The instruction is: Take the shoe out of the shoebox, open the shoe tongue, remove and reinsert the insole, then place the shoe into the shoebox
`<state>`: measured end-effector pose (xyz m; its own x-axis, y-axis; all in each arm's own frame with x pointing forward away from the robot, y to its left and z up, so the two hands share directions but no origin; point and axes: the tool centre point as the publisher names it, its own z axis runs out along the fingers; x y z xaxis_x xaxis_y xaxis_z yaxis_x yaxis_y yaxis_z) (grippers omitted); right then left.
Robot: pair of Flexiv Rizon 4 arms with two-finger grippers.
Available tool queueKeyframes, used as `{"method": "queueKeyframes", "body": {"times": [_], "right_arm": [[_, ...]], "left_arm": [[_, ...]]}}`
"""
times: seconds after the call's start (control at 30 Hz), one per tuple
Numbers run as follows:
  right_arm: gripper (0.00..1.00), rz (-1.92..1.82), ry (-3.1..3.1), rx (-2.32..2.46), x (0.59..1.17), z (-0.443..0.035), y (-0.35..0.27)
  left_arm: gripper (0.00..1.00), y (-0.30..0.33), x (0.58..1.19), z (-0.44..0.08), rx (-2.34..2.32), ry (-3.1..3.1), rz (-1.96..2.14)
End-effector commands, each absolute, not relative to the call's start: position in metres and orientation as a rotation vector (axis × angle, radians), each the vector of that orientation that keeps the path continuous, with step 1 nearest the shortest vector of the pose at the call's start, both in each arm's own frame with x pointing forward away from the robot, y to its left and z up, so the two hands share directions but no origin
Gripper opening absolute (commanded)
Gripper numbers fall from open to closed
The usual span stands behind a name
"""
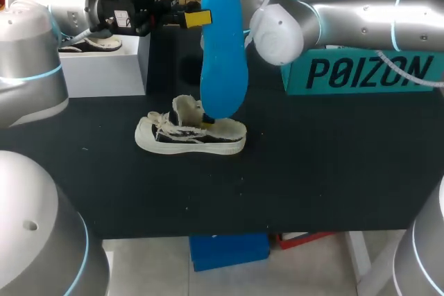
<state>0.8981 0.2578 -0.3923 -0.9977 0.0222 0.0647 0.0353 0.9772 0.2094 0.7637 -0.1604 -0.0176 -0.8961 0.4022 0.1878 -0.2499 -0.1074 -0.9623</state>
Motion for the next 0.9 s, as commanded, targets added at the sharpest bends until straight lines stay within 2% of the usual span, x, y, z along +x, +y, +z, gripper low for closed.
{"method": "queueKeyframes", "body": {"times": [0.03, 0.27, 0.33, 0.37, 0.9], "right_arm": [[1.00, -0.325, -3.046, -0.038, 0.903, -0.402, 0.267], [1.00, -0.331, -3.030, -0.035, 0.901, -0.409, 0.269], [0.25, -0.326, -3.025, -0.035, 0.899, -0.412, 0.269], [0.00, -0.329, -3.012, -0.029, 0.899, -0.414, 0.269], [0.00, -0.350, -2.966, -0.005, 0.895, -0.418, 0.269]], "left_arm": [[0.00, -0.161, 0.762, -0.018, -0.163, -1.749, 2.055], [0.00, -0.161, 0.762, -0.018, -0.163, -1.749, 2.055], [0.00, -0.161, 0.762, -0.018, -0.163, -1.749, 2.055], [0.00, -0.161, 0.762, -0.018, -0.163, -1.749, 2.055], [0.00, -0.161, 0.762, -0.018, -0.163, -1.749, 2.055]]}}
